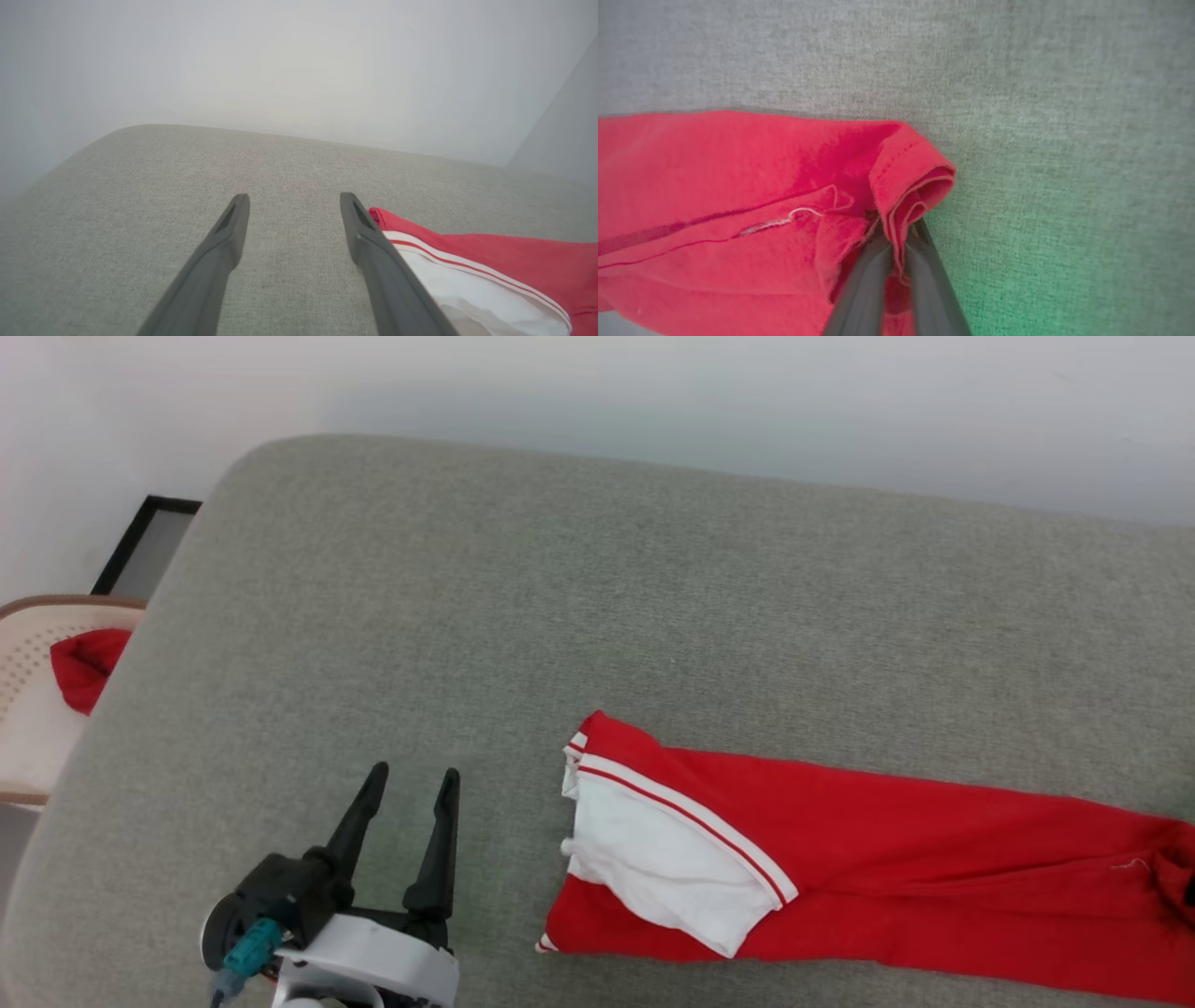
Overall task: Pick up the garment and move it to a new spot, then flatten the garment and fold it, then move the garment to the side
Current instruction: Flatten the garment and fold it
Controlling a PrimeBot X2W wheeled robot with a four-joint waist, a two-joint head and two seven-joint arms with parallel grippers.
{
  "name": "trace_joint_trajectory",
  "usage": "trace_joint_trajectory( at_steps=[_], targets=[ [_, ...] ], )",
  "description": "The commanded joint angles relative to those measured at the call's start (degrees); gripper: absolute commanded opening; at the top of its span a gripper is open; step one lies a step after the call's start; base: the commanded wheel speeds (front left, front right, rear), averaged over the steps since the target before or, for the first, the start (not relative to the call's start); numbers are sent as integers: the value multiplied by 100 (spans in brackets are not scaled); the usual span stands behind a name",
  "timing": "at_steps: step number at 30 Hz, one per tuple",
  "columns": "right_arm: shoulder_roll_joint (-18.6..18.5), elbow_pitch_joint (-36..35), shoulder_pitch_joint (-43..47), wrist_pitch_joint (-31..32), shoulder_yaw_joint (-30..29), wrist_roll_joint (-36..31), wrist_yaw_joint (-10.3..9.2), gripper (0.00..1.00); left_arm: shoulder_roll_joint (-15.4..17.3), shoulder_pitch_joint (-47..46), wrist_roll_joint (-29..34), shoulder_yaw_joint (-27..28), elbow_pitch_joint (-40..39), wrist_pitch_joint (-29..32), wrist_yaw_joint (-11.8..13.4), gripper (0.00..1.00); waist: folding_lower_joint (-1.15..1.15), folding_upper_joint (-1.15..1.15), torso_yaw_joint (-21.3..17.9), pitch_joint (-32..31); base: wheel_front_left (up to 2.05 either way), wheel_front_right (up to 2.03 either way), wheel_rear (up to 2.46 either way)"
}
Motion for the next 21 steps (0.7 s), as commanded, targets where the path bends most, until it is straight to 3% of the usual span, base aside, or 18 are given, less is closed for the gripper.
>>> trace_joint_trajectory(
  at_steps=[1, 13, 21],
  targets=[
    [209, 61, 167, -57, 27, -6, -4, 0, -35, 66, 88, 54, -10, -2, -42, 100, 0, 0, -66, -26, 0, 0, 0],
    [-104, 372, 192, -1041, -739, -108, -7, 0, -190, 206, 394, 622, -121, -2, -171, 100, 0, 0, -642, 22, 0, 0, 0],
    [-665, 1399, -148, -1693, -1448, -216, -3, 0, -184, 153, 466, 739, -129, -2, -238, 100, 0, 0, -929, 137, 0, 0, 0]
  ],
)
